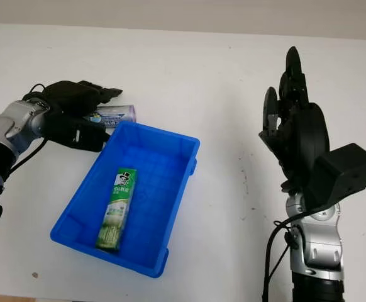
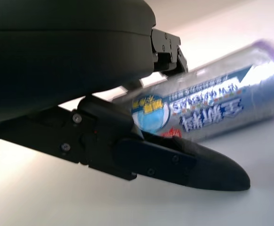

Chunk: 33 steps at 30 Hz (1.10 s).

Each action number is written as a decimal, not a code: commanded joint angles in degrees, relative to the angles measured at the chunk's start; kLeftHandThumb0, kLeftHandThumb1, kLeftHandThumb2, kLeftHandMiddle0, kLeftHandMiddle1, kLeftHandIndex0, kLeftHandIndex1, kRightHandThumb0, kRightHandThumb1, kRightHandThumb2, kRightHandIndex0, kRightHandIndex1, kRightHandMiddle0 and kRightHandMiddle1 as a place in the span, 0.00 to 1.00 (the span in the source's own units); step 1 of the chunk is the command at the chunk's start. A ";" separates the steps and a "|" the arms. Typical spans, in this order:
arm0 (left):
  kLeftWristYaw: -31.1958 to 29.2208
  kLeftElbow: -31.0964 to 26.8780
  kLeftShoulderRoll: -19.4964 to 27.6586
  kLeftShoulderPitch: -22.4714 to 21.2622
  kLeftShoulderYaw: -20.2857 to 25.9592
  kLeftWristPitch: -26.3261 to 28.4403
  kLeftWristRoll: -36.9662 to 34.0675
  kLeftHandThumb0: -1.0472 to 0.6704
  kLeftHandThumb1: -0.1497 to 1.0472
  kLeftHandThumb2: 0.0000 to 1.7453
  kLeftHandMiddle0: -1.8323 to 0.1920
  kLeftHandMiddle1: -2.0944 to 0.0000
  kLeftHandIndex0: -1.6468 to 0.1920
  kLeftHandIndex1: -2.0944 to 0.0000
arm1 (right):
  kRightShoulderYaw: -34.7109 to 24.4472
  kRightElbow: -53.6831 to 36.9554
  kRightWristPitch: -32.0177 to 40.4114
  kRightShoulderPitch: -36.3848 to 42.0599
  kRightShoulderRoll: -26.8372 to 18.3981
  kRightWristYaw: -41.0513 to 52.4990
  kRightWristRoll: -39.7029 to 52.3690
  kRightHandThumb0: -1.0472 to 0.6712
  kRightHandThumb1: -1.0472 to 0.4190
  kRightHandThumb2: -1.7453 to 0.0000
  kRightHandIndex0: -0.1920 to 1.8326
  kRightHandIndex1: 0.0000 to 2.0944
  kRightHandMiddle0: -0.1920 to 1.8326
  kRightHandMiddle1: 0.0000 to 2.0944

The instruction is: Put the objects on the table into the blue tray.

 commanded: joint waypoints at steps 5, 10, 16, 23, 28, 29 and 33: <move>7.50 2.73 -0.27 1.49 -0.89 -2.40 0.38 0.34 1.00 0.26 0.53 0.00 0.83 0.00 | 0.08 -1.90 0.97 0.31 0.47 -0.82 -0.38 0.27 0.00 0.58 0.01 0.02 0.02 0.02; 7.22 3.36 -0.36 1.03 0.26 -3.17 -1.76 0.34 1.00 0.25 0.52 0.00 0.83 0.00 | 0.22 -1.48 0.55 0.03 0.59 -0.74 -0.50 0.28 0.00 0.58 0.01 0.02 0.02 0.02; 8.02 3.86 0.18 0.43 0.78 -3.46 -2.84 0.35 1.00 0.25 0.59 0.00 0.86 0.00 | 0.03 -1.17 0.64 -0.37 0.49 -0.19 -0.12 0.28 0.00 0.58 0.01 0.02 0.02 0.02; 10.51 4.35 0.80 -1.41 3.97 -4.28 -6.39 0.36 1.00 0.22 0.58 0.00 0.78 0.00 | 0.09 -0.87 1.07 -0.89 0.95 -0.47 -0.08 0.28 0.00 0.59 0.01 0.02 0.02 0.02; 3.69 0.04 1.17 -2.22 13.25 -8.95 -18.34 0.37 1.00 0.22 0.58 0.00 0.75 0.00 | 0.25 -0.88 0.87 -0.80 1.05 -0.17 -0.15 0.29 0.00 0.58 0.01 0.02 0.02 0.02; 2.49 -2.23 1.30 -1.79 14.56 -9.84 -20.06 0.37 1.00 0.22 0.55 0.00 0.73 0.00 | 0.22 -0.85 0.72 -0.78 1.13 -0.18 -0.16 0.29 0.00 0.58 0.01 0.02 0.02 0.03; -7.25 -20.00 1.64 4.05 21.65 -9.36 -30.94 0.36 1.00 0.24 0.45 0.00 0.62 0.00 | 0.54 -0.85 0.80 -0.88 0.99 -0.28 -0.80 0.29 0.00 0.57 0.01 0.03 0.02 0.03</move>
